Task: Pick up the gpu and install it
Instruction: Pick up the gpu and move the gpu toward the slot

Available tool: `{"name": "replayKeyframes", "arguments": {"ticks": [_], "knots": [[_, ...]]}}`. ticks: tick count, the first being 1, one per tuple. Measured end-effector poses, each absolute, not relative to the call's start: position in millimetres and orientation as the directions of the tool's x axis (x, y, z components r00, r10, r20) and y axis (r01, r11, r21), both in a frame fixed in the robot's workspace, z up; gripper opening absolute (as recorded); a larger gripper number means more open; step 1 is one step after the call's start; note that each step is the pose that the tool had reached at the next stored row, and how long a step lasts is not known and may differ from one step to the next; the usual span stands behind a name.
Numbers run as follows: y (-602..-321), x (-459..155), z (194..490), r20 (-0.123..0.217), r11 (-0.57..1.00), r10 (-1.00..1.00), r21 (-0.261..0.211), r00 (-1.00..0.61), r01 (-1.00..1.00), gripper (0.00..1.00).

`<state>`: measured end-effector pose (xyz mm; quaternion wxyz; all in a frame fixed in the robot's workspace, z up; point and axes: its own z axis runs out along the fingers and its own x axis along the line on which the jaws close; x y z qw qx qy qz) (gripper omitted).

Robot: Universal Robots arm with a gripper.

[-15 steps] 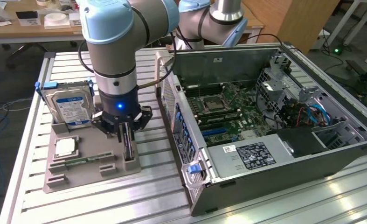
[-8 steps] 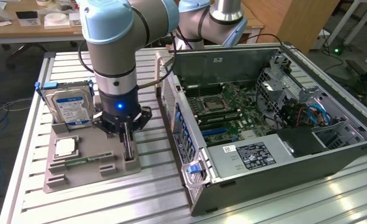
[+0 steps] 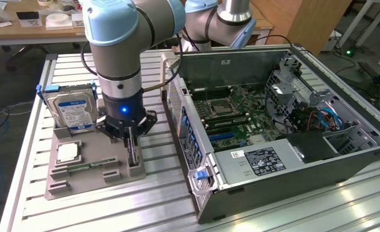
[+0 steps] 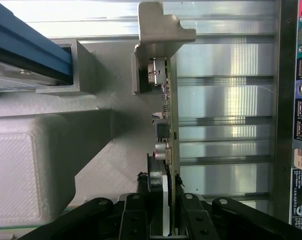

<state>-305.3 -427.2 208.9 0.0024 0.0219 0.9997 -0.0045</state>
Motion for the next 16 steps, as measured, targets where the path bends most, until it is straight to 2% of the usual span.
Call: {"name": "replayKeyframes", "arguments": {"ticks": [16], "knots": [[-427.2,-305.3,227.3,-0.005,0.999,0.044,-0.008,-0.999,0.044,0.28]]}}
